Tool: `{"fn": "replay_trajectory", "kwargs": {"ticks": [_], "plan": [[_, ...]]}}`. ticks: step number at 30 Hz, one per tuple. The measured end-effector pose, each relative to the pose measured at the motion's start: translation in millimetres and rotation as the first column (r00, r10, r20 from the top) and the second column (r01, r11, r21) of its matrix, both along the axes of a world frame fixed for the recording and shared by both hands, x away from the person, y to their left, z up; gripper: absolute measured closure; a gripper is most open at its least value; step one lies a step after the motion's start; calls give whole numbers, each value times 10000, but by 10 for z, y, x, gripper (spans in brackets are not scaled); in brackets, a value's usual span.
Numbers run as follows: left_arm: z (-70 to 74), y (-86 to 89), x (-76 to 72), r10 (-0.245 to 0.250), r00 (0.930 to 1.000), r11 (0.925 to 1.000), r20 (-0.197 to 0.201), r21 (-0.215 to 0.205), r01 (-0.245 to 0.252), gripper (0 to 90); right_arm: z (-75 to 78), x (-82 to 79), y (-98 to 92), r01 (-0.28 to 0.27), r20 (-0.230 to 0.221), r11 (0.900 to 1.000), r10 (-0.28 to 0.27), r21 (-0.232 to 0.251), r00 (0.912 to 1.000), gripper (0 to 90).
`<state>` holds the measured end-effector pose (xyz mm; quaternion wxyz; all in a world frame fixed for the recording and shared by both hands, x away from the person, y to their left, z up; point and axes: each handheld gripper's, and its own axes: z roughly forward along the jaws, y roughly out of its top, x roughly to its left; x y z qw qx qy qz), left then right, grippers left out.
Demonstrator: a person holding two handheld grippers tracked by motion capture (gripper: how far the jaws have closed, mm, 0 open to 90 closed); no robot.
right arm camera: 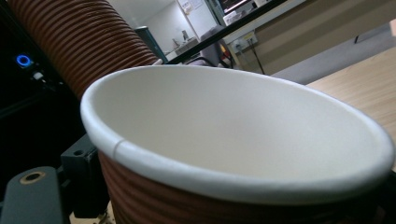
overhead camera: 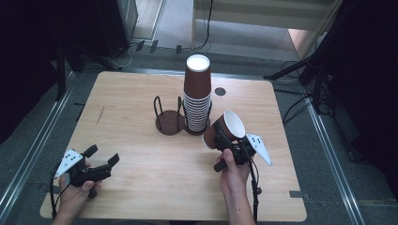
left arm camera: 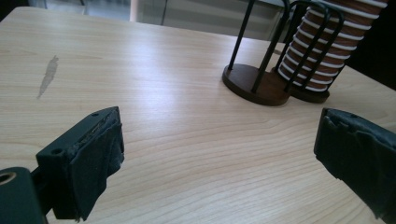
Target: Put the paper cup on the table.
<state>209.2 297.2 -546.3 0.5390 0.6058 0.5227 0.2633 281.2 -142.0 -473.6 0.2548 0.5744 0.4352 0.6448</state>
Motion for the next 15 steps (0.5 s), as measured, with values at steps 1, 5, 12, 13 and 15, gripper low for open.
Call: {"fn": "replay_trajectory", "kwargs": {"ticks": [1, 5, 12, 13, 15], "plan": [[-3, 4, 1, 33, 10000, 10000, -9, 35, -33, 16, 8, 5, -2, 78, 7, 9999, -78, -143, 10000, 121], [-24, 31, 12, 415, 9991, 9988, -102, 252, -413, 0, 22, 46, -16, 442, 310, 9975, -426, -548, 9986, 122], [-52, 29, 27, 448, 9986, 9982, -279, 423, -436, 0, 5, 160, -77, 1054, 644, 9788, -954, -1755, 9934, 121], [-54, 24, 28, 401, 9987, 9980, -310, 501, -385, 0, 2, 179, -92, 1161, 728, 9747, -1039, -1909, 9919, 122], [-53, 14, 27, 342, 9989, 9983, -308, 491, -326, 0, 0, 204, -121, 1264, 744, 9700, -1132, -2077, 9908, 121]]}}
